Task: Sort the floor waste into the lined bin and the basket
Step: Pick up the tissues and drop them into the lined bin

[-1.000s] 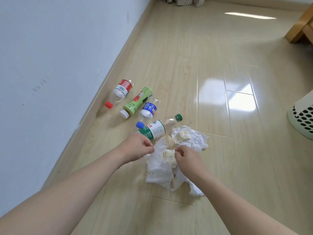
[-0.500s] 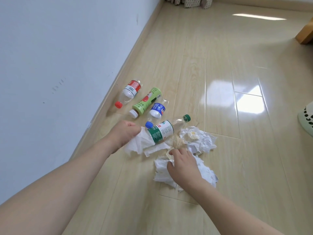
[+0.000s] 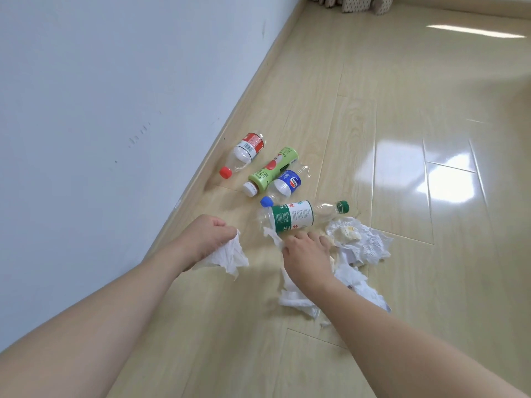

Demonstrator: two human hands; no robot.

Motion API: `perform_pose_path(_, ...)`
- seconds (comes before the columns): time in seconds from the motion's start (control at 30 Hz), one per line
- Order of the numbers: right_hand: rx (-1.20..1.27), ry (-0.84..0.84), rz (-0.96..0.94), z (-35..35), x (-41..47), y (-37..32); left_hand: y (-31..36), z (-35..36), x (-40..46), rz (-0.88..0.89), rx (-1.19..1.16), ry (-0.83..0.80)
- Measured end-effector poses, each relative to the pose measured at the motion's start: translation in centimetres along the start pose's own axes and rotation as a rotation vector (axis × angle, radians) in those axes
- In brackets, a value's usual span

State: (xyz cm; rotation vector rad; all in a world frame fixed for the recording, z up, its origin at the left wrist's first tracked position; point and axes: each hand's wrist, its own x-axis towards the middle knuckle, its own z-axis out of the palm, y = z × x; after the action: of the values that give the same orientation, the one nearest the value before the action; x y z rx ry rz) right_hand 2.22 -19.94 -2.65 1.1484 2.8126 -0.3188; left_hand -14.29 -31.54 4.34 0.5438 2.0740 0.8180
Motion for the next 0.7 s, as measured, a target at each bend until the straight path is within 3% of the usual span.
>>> perform_pose_path(0.13,0.119,0.047,-0.054,-3.8,-1.0,1.5,1.9,-0.5,-0.9,0.004,-0.078,-0.022)
perform_pose_path(0.33,0.332,0.088,0.031,-13.1,-3.9,7.1,8.7,2.9,-2.7,0.095,-0.168,-0.113)
perform_pose_path(0.47,0.456,0.114,0.186,-18.8,-7.4,12.9,14.5,8.2,-4.6,0.146,-0.264,-0.264)
perform_pose_path(0.7,0.622,0.248,0.498,-27.4,-17.1,29.7,27.6,24.2,-11.8,0.301,-0.416,-0.477)
